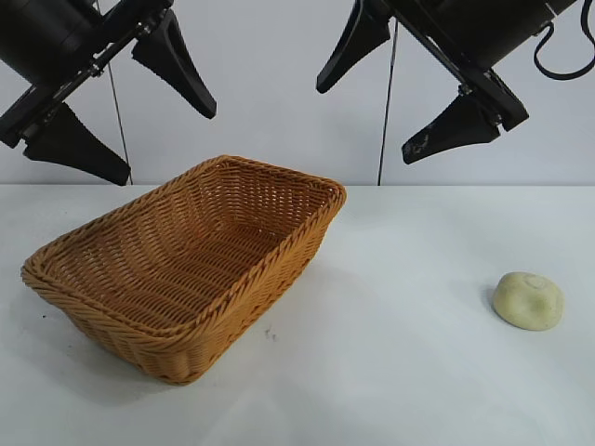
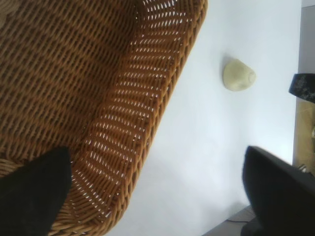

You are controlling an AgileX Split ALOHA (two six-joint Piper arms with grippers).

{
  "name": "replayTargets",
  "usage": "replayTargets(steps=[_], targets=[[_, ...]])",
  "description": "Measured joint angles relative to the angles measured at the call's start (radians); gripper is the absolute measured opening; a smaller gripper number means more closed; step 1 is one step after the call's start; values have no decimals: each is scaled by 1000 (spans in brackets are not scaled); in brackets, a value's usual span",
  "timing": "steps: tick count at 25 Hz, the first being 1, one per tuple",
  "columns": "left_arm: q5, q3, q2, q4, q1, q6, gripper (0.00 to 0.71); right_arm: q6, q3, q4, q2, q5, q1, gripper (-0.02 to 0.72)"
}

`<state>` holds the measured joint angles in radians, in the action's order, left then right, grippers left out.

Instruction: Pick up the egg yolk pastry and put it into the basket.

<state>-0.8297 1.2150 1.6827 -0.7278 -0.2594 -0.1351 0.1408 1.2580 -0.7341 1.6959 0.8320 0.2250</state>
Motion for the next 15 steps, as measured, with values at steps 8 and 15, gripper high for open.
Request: replayTargets(steps=[8,15], targets=[[20,0,0,1,7,11,693,0,0,0,0,0,0,694],[-27,-9,-77,110,26,128,693,0,0,11,0,0,0,694]])
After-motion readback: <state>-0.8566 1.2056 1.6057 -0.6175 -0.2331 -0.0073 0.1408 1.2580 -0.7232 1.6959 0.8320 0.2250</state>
